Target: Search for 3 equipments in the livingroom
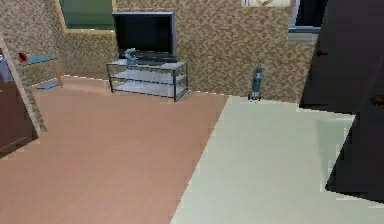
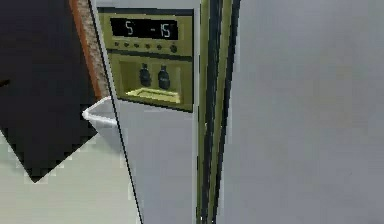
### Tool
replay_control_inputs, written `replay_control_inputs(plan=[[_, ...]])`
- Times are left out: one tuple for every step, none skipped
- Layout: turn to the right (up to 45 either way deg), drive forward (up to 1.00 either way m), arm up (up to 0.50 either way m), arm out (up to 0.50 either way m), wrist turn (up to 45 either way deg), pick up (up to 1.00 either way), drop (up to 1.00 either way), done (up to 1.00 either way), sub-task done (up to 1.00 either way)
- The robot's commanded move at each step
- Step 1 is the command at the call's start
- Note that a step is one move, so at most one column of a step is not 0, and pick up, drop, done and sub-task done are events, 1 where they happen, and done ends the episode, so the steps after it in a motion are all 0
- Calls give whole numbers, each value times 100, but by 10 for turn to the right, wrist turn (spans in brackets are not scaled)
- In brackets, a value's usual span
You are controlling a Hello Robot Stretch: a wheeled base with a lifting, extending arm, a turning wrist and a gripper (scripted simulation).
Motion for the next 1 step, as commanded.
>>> replay_control_inputs(plan=[[0, 100, 0, 0, 0, 0, 0, 0, 0]])
